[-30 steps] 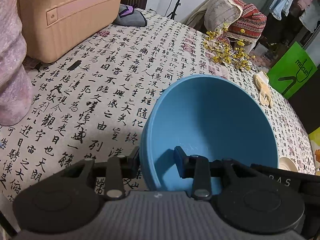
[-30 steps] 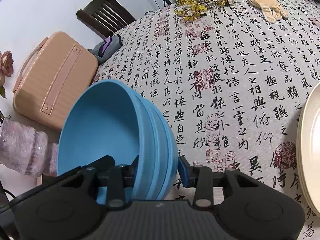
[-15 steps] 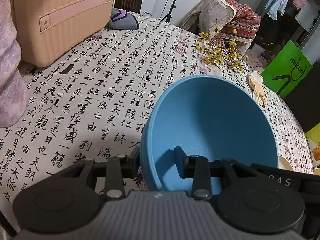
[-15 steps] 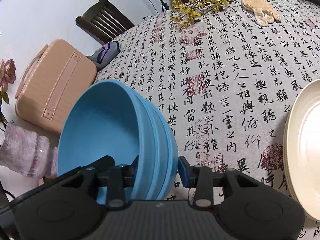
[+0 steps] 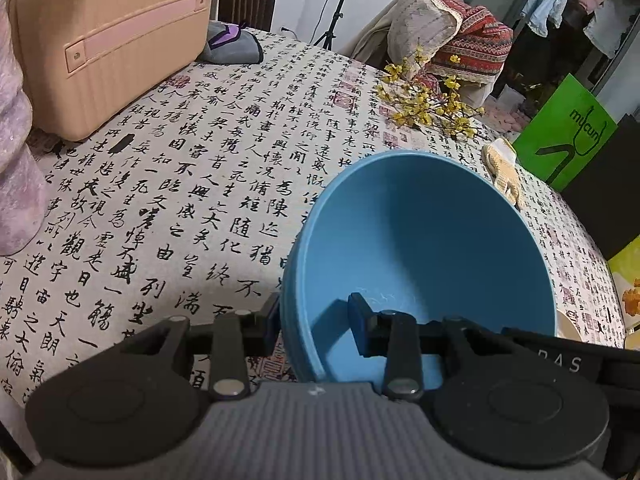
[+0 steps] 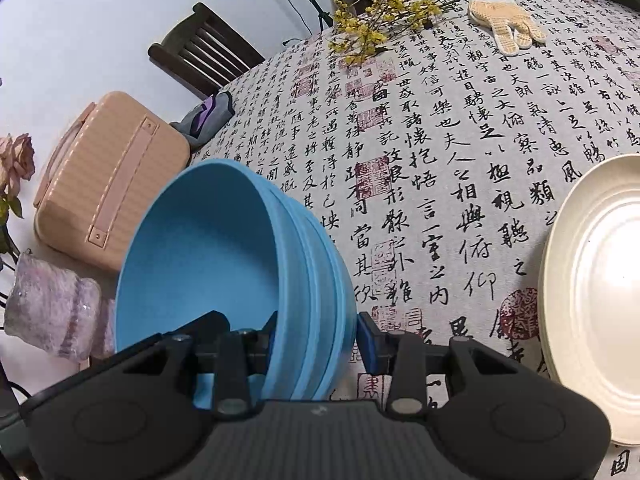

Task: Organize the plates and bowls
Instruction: 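Lift the blue bowl stack with both grippers, then carry the blue bowl stack with both grippers toward the cream plates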

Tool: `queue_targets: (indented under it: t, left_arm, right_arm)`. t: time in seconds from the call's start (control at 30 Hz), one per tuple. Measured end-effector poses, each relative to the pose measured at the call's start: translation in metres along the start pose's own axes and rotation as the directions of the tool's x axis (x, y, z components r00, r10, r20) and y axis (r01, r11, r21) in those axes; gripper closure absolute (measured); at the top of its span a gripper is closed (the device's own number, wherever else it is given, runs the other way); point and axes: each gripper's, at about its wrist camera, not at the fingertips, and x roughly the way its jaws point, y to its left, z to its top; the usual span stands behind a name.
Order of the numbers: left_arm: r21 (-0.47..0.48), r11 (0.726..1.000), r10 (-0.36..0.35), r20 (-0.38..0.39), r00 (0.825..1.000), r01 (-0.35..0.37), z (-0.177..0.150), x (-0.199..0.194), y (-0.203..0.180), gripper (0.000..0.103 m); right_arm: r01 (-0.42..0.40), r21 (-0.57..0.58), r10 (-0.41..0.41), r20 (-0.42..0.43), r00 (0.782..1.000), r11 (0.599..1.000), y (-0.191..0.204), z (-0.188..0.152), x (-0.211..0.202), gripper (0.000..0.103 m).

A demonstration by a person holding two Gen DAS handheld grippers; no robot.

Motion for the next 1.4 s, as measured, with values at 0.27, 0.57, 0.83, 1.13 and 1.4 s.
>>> queue_targets:
  t: [0.27, 0.57, 0.83, 1.13, 1.4]
  left_arm:
    - [0.013, 1.000, -0.004, 0.008, 1.000, 0.004, -0.003, -0.002, -0.014, 0.068]
    - [0.031, 0.999, -0.007, 0.013, 1.000, 0.007, -0.007, -0.003, -0.029, 0.068]
    - [0.044, 0.999, -0.008, 0.016, 1.000, 0.007, -0.010, -0.005, -0.040, 0.068]
    - [0.061, 0.998, -0.010, 0.019, 1.000, 0.009, -0.015, -0.006, -0.054, 0.068]
    - [0.079, 0.997, -0.014, 0.025, 1.000, 0.012, -0.019, -0.008, -0.068, 0.068]
  right_arm:
    - [-0.003, 0.010, 0.002, 0.012, 1.000, 1.000, -0.010, 0.002, -0.010, 0.066]
    - [-0.004, 0.021, 0.003, 0.026, 1.000, 1.000, -0.022, 0.003, -0.020, 0.066]
    - [-0.009, 0.027, 0.008, 0.037, 0.999, 1.000, -0.033, 0.002, -0.028, 0.066]
    - [-0.014, 0.037, 0.012, 0.049, 0.999, 0.999, -0.045, 0.001, -0.038, 0.066]
    - [-0.017, 0.047, 0.014, 0.062, 0.998, 0.999, -0.057, 0.002, -0.048, 0.066]
